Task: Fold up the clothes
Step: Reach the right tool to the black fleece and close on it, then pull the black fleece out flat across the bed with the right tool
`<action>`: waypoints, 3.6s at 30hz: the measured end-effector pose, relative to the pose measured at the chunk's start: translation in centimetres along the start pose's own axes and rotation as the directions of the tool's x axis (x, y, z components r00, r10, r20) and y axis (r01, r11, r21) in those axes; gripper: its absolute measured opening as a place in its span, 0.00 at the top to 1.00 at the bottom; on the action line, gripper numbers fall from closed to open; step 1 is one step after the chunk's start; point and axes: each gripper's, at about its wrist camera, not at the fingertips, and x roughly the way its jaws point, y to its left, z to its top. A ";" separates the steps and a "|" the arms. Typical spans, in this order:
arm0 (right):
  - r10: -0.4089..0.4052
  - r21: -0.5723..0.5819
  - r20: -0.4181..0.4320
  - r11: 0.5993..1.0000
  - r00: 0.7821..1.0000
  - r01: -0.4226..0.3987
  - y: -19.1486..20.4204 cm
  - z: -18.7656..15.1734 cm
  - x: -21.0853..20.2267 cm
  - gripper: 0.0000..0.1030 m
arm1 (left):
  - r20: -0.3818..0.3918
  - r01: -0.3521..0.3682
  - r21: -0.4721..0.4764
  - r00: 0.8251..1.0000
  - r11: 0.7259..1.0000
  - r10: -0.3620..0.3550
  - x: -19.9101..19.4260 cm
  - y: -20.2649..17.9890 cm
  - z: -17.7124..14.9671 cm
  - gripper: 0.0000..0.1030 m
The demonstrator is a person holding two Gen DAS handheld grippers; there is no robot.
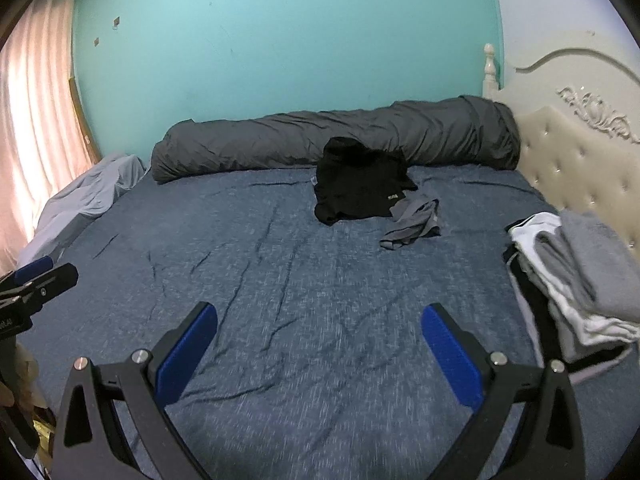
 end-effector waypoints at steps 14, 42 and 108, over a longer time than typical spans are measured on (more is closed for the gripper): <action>0.018 0.024 -0.100 1.000 0.995 -0.016 -4.1 4.0 20.8 0.01 | -0.107 -0.011 -0.076 0.994 0.997 0.003 19.8 2.9 0.2 0.00; -0.067 -0.079 -0.235 0.996 0.970 0.050 -4.7 13.7 51.6 0.24 | -0.257 -0.056 -0.255 0.966 0.965 -0.012 38.4 10.7 0.8 0.00; 0.467 -0.003 -0.182 0.880 0.865 -0.475 15.1 -7.5 4.0 0.71 | -0.049 0.048 -0.357 0.996 0.933 -0.070 -0.3 17.0 -16.1 0.00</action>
